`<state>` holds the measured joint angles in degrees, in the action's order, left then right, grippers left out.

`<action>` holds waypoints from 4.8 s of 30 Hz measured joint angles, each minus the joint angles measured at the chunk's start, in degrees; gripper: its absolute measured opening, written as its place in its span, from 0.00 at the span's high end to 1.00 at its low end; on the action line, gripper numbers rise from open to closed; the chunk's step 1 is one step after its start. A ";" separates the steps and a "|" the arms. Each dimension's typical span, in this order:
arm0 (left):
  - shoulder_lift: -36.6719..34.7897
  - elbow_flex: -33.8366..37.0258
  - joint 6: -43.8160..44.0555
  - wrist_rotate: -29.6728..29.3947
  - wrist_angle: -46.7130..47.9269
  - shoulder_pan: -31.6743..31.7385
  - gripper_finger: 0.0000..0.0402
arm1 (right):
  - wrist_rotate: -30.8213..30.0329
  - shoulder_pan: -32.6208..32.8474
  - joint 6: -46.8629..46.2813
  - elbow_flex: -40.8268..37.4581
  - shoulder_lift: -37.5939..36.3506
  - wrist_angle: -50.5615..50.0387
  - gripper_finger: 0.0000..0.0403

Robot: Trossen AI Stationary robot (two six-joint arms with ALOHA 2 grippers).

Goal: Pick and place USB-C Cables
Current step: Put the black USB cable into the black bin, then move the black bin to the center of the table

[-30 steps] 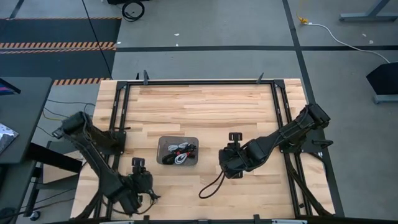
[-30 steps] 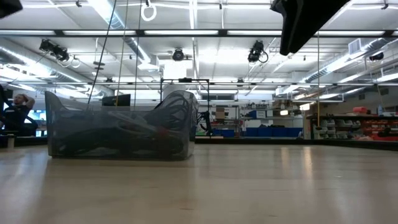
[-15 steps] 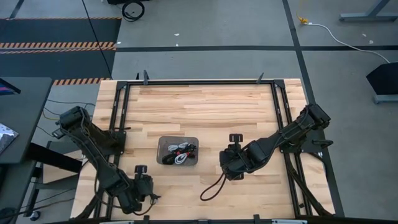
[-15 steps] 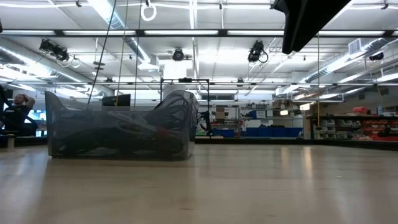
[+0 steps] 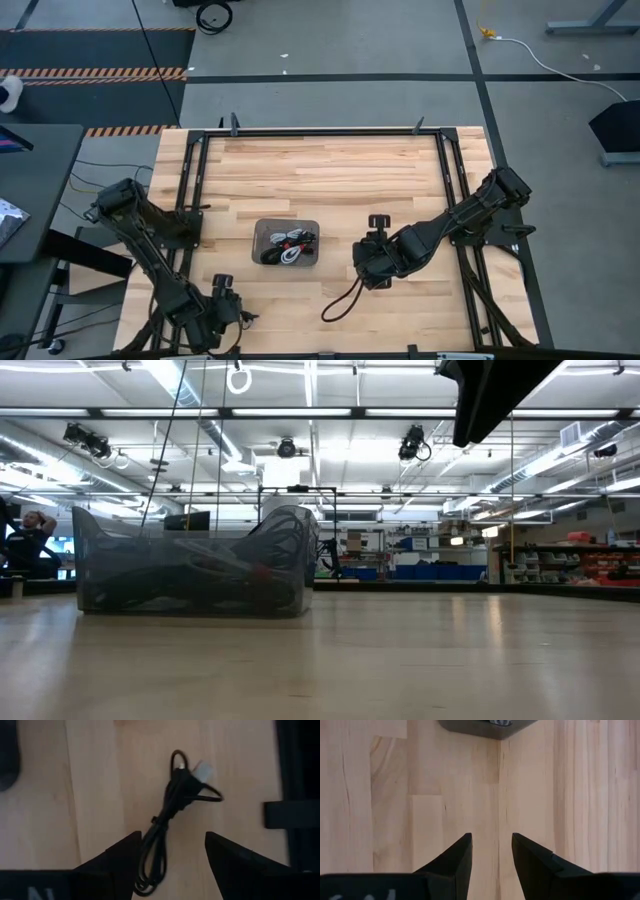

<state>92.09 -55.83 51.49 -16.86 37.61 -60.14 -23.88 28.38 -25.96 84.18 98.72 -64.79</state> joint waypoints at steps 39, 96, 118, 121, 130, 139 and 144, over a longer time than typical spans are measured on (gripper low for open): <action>3.40 -5.09 -6.01 -0.21 5.83 12.61 0.91 | -0.01 0.00 0.15 0.00 0.00 0.02 0.64; 1.90 -18.63 -29.51 -3.61 15.47 42.23 0.55 | -3.08 0.98 0.19 0.00 -0.02 0.44 0.64; -6.49 -21.42 -49.62 4.30 -6.78 49.17 0.69 | -9.44 -3.64 9.11 -0.02 -16.44 9.96 0.68; -6.49 -21.42 -50.94 9.04 -7.45 53.34 0.71 | -7.73 -7.44 9.70 -0.02 -17.09 9.32 0.68; -6.40 -21.42 -52.22 9.64 -4.89 59.45 0.71 | 1.79 -15.56 14.77 -1.89 -16.24 9.34 0.69; -5.83 -21.40 -49.24 11.71 4.16 59.71 0.79 | 12.90 -22.07 18.47 -4.69 -16.28 10.29 0.79; -5.64 -21.35 -49.41 10.79 4.25 59.71 0.97 | 14.63 -25.05 18.95 -6.04 -16.28 11.05 0.96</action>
<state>86.46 -77.19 2.08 -6.08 41.86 -0.43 -9.25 3.33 -7.00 78.15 82.43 -53.74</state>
